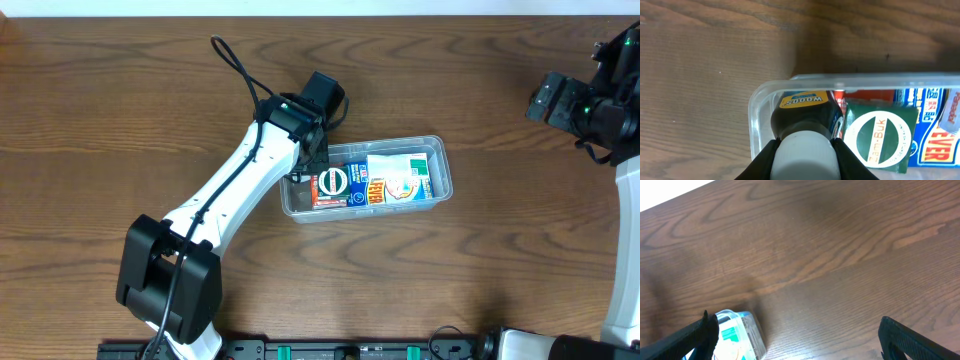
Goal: Pack container
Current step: 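Lower the bottle upright into the container's left corner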
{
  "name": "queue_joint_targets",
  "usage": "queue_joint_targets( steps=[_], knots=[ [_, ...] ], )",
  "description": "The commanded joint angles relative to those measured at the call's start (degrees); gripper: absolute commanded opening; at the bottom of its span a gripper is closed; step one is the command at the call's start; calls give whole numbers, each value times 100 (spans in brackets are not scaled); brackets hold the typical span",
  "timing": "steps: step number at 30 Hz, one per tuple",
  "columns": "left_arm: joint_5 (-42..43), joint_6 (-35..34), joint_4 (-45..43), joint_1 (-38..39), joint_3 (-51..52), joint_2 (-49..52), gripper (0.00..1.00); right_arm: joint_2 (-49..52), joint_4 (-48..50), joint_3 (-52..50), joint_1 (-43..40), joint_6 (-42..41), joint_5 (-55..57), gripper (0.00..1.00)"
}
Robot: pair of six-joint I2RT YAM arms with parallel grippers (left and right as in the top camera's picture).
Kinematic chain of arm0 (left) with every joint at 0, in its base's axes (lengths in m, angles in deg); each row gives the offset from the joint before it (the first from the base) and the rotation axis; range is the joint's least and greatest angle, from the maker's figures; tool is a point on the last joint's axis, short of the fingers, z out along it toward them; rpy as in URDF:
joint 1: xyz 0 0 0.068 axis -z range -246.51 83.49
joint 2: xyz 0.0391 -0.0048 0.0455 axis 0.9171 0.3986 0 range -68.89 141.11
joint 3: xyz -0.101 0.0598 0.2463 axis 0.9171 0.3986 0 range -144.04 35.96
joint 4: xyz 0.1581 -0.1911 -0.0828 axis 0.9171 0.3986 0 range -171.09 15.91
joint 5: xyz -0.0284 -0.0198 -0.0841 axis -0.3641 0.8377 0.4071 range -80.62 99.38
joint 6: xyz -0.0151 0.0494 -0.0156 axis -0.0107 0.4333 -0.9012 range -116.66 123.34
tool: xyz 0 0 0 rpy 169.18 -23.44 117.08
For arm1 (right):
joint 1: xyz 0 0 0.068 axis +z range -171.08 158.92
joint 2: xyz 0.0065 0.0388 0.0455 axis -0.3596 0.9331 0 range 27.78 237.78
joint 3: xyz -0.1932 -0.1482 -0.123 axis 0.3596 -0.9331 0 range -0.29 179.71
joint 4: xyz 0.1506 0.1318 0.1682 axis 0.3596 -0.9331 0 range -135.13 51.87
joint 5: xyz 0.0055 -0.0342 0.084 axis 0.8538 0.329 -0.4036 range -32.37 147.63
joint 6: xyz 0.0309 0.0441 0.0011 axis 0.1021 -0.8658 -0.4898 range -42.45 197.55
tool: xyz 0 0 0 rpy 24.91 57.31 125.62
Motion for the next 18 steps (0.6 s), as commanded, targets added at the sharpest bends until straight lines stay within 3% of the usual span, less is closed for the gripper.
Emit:
queue_joint_targets(
  steps=[1,18],
  knots=[
    [-247,-446,-81,-31,44,-160,9,11,2,22,-42,-59,-42,99],
    [-284,-2791,-120,-341,44,-160,9,11,0,22,-42,-61,-42,99]
  ],
)
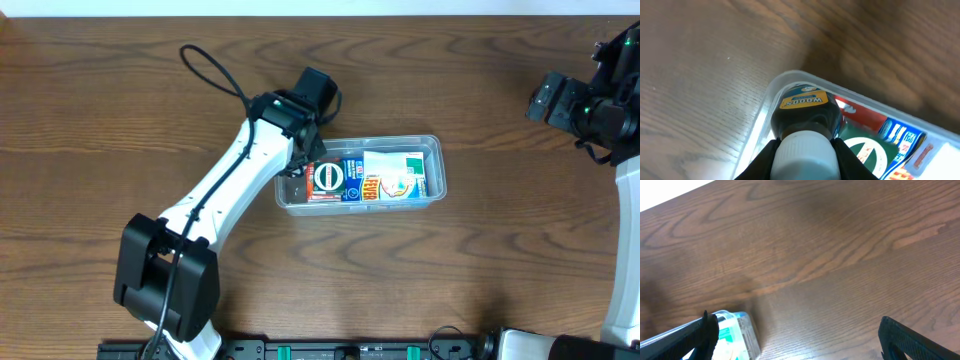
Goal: Pack container
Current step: 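Lower the bottle upright into the container's left corner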
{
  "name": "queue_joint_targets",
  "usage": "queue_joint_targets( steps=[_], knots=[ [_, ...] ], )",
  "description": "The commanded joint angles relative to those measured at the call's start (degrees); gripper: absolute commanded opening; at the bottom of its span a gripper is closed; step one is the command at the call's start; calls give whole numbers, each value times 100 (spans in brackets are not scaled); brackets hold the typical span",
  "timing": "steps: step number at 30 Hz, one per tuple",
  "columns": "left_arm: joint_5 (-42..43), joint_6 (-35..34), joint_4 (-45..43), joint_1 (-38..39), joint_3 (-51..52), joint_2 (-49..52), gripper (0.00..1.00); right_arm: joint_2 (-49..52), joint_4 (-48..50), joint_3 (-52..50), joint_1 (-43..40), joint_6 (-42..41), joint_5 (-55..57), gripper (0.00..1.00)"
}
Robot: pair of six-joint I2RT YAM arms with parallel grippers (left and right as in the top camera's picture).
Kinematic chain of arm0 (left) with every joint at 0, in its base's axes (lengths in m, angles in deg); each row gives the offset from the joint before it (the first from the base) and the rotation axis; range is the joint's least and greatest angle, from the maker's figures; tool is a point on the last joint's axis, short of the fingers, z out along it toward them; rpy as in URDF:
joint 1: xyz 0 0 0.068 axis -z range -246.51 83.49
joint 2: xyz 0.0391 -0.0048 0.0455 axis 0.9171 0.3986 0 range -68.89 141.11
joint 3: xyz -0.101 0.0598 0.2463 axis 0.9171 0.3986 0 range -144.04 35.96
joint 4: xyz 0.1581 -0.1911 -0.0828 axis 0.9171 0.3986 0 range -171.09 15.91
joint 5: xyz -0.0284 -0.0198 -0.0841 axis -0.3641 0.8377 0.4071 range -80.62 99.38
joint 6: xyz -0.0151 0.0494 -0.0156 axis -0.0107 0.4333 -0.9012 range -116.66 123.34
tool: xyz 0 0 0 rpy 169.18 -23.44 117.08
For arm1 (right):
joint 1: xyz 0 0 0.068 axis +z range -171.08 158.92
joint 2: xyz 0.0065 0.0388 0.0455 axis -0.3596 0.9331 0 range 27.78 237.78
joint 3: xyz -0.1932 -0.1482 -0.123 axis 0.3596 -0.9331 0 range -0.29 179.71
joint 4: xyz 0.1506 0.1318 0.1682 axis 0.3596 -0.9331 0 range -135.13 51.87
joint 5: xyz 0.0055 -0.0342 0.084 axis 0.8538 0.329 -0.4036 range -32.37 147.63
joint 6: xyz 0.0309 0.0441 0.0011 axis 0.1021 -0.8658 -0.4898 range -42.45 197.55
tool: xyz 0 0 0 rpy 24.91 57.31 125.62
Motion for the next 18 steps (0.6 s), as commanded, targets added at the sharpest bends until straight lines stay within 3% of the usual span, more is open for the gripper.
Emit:
queue_joint_targets(
  steps=[1,18],
  knots=[
    [-157,-706,11,-122,37,-157,9,11,2,22,-42,-59,-42,99],
    [-66,-1073,317,-133,50,52,6,11,2,22,-42,-59,-42,99]
  ],
)
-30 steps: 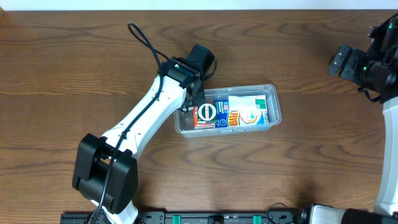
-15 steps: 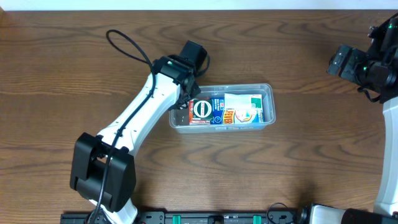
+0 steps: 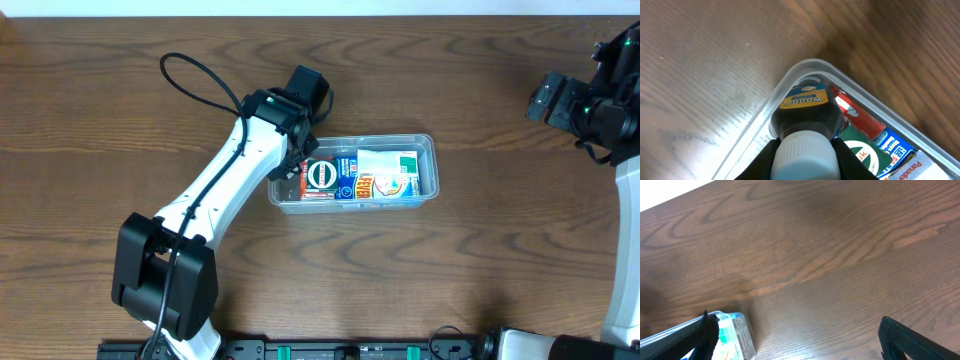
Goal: Pack container
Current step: 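Lower the bottle upright into the container's left corner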
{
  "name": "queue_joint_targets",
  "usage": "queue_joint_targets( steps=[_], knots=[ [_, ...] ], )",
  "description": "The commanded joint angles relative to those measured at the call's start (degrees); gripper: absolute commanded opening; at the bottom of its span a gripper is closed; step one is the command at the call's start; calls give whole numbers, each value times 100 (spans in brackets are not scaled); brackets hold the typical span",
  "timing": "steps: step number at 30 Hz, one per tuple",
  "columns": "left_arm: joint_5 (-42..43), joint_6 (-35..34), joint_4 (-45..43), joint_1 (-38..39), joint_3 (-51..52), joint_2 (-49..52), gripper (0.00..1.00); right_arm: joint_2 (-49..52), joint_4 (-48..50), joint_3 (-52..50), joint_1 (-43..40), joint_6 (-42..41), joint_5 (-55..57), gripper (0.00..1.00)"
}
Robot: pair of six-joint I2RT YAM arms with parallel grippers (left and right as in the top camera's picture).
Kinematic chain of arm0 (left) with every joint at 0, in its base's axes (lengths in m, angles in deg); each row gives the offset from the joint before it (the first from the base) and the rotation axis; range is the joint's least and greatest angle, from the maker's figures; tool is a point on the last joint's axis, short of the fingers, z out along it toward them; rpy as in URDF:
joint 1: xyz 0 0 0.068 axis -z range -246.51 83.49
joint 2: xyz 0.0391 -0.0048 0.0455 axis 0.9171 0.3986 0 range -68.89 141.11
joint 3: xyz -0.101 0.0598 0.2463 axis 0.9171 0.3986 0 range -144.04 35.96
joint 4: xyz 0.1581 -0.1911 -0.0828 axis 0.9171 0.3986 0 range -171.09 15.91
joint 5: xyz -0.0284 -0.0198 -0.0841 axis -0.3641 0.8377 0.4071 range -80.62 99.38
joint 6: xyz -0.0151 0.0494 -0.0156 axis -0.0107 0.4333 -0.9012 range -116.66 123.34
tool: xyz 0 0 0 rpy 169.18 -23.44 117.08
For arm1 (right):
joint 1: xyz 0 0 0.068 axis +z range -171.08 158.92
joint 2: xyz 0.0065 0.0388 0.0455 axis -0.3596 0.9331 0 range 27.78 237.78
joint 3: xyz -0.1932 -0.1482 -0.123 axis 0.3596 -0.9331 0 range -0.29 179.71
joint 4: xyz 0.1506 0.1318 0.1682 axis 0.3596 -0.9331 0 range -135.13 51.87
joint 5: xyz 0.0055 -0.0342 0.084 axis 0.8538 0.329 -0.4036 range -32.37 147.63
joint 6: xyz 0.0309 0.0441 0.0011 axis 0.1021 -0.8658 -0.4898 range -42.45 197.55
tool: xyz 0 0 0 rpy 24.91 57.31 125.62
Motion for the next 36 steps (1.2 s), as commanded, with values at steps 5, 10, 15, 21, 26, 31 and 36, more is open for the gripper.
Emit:
queue_joint_targets(
  steps=[5,10,15,21,26,31,36],
  knots=[
    [120,-138,74,-31,50,260,6,11,0,22,-42,-61,-39,99],
    [125,-138,72,-28,50,326,7,11,2,22,-42,-61,-39,99],
    [142,-136,52,-28,50,326,43,11,2,22,-42,-59,-39,99],
    [286,-111,57,-28,50,323,57,11,0,22,-42,-61,-39,99],
    [391,-44,35,-28,48,323,57,11,0,22,-42,-61,-39,99],
    [688,837,-273,-28,48,291,57,11,0,22,-42,-61,-39,99],
    [678,2280,-372,-17,46,39,73,11,0,22,-42,-61,-39,99]
  ],
)
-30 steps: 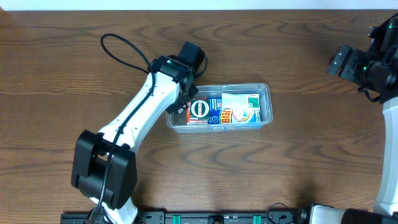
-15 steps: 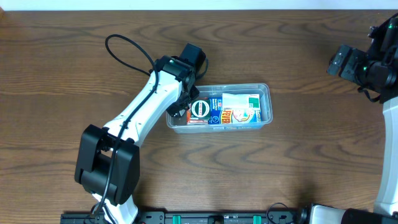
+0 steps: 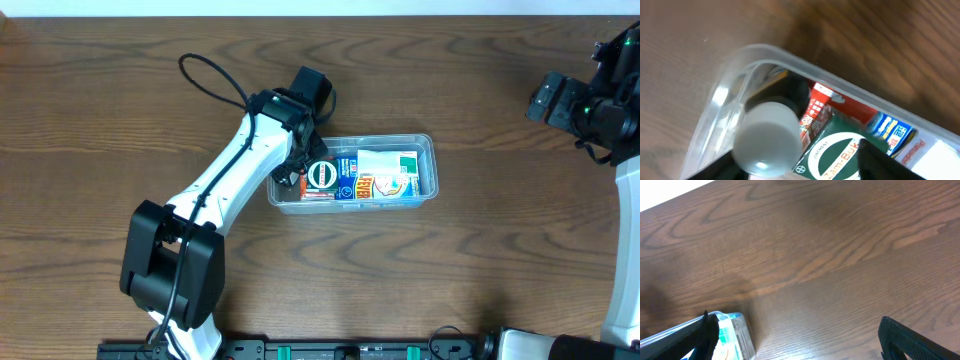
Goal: Pack container
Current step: 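Lower the bottle upright into the container's left corner, then open the left gripper and retract the left arm down-left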
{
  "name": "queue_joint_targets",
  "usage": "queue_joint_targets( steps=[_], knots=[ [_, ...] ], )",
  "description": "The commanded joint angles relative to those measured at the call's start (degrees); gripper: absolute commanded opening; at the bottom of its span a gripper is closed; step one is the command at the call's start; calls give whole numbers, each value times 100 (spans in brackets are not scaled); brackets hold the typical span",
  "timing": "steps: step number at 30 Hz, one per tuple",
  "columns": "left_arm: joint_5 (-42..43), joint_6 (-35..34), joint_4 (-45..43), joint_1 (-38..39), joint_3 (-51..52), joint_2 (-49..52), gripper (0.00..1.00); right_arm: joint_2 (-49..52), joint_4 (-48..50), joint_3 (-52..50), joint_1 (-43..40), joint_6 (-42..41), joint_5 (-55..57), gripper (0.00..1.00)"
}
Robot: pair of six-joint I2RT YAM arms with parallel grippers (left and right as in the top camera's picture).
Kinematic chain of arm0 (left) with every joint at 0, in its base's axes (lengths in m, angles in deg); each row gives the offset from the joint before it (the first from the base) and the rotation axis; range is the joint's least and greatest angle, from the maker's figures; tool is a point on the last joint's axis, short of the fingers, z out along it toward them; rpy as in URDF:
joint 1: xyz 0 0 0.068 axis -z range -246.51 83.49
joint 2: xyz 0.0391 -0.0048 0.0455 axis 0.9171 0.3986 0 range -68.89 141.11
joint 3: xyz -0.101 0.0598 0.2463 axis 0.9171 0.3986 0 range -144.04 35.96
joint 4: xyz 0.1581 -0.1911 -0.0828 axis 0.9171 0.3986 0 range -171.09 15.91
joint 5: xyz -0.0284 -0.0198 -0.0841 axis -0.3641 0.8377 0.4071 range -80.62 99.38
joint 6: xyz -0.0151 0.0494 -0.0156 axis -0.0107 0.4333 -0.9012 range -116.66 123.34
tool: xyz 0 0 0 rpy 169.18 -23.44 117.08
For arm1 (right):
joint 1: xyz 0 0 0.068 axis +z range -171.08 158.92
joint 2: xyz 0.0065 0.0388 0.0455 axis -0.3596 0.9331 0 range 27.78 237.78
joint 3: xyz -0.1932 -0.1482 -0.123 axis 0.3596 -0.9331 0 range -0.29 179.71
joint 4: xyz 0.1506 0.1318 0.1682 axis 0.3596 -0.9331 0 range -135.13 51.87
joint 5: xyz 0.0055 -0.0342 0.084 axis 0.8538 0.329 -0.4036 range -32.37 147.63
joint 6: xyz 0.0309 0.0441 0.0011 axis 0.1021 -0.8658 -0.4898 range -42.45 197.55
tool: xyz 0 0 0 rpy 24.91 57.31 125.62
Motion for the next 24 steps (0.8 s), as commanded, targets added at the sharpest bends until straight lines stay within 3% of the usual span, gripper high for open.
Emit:
queue_joint_targets(
  steps=[1,6,21,24],
  knots=[
    [42,1460,-4,-13,31,-345,77,11,2,22,-42,-59,-42,99],
    [-299,2203,142,-15,31,-911,85,11,0,22,-42,-61,-42,99],
    [-295,3770,1353,-13,31,-3314,91,11,0,22,-42,-61,-42,99],
    [216,4371,1593,4,31,-3801,92,11,2,22,-42,-61,-42,99]
  ],
)
